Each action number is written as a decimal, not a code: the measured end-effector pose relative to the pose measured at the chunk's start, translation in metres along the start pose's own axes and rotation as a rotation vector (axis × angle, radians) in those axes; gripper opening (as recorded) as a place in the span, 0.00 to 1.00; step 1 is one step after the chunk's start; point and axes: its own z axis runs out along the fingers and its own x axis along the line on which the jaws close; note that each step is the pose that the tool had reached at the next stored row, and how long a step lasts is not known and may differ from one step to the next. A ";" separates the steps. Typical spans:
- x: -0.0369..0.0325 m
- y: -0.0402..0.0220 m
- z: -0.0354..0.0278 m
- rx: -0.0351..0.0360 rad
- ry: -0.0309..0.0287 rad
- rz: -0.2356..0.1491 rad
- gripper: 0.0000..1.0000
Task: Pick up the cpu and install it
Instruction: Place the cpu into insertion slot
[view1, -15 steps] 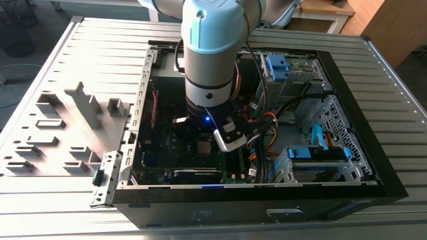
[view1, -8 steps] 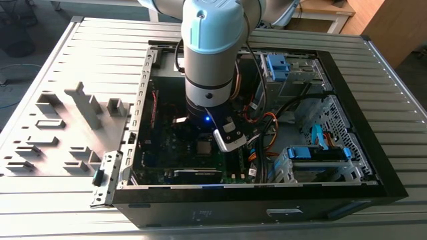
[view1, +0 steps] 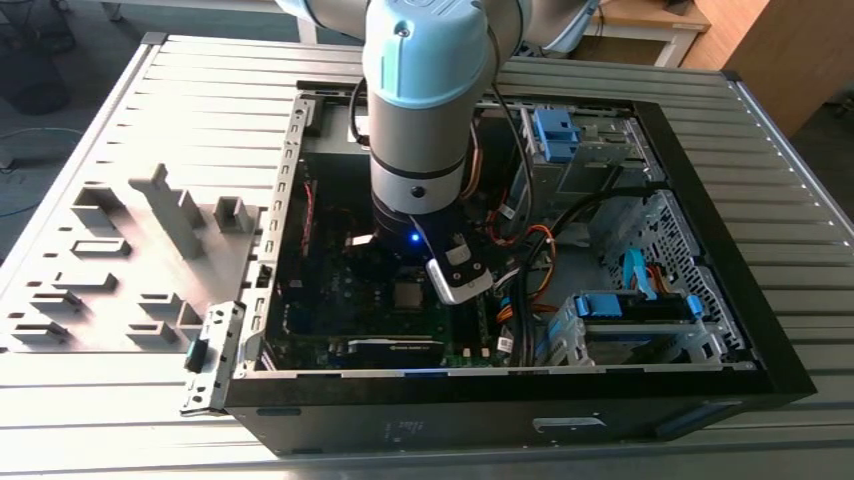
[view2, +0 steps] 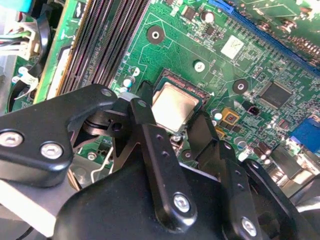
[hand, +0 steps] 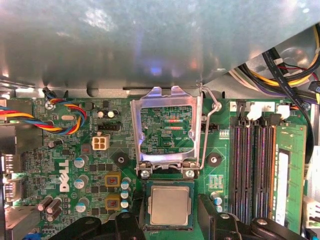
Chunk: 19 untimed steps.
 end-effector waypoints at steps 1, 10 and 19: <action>0.0000 0.0000 0.0000 0.0000 0.0001 0.000 0.54; -0.0001 -0.0002 0.0004 -0.0065 0.0160 -0.001 0.54; -0.0019 -0.0008 0.0004 -0.0062 0.0215 -0.001 0.54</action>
